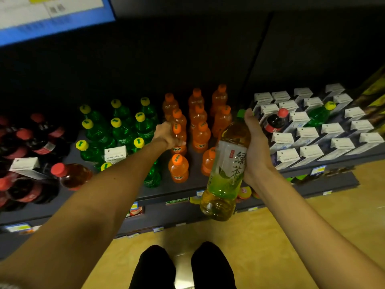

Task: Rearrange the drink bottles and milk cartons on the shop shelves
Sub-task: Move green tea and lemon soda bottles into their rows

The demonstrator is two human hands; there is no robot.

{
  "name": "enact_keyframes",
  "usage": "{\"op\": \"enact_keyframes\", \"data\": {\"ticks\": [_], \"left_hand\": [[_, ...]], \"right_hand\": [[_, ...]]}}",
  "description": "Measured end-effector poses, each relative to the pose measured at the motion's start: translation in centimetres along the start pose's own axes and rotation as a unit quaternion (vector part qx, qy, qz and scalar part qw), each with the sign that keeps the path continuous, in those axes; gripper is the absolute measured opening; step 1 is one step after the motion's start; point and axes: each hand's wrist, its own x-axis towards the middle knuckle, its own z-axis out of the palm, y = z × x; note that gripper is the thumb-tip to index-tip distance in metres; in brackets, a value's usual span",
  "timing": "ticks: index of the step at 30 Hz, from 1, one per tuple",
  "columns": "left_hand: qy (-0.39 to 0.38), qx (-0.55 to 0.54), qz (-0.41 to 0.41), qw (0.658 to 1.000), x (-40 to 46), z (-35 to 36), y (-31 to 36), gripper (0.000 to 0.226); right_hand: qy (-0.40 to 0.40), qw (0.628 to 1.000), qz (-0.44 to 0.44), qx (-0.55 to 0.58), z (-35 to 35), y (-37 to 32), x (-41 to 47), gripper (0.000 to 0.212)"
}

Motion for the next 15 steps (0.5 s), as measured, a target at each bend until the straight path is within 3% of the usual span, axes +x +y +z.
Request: {"op": "enact_keyframes", "data": {"ticks": [7,8,10,11,14,15], "left_hand": [[0.006,-0.030,0.006,1.000,-2.0,-2.3,1.1,0.064],[0.030,-0.074,0.007,0.997,-3.0,-2.8,1.2,0.056],[0.099,-0.187,0.005,0.977,-5.6,-3.5,0.7,0.038],[0.139,-0.222,0.012,0.965,-7.2,-3.9,0.2,0.030],[0.231,-0.231,0.045,0.944,-12.4,-5.1,-2.5,0.021],[0.262,-0.220,0.051,0.938,-14.0,-5.7,-3.6,0.019]], "right_hand": [[0.020,0.999,0.008,-0.044,2.4,-0.6,-0.1,0.027],[0.026,0.998,0.010,-0.054,3.3,-0.7,-0.2,0.033],[0.022,0.996,0.030,-0.075,5.4,-0.8,-0.3,0.069],[0.013,0.996,0.043,-0.079,6.5,-0.9,-0.5,0.076],[-0.011,0.994,0.042,-0.102,10.3,-0.6,-0.9,0.062],[-0.011,0.993,0.034,-0.116,11.6,-0.5,-1.2,0.067]]}}
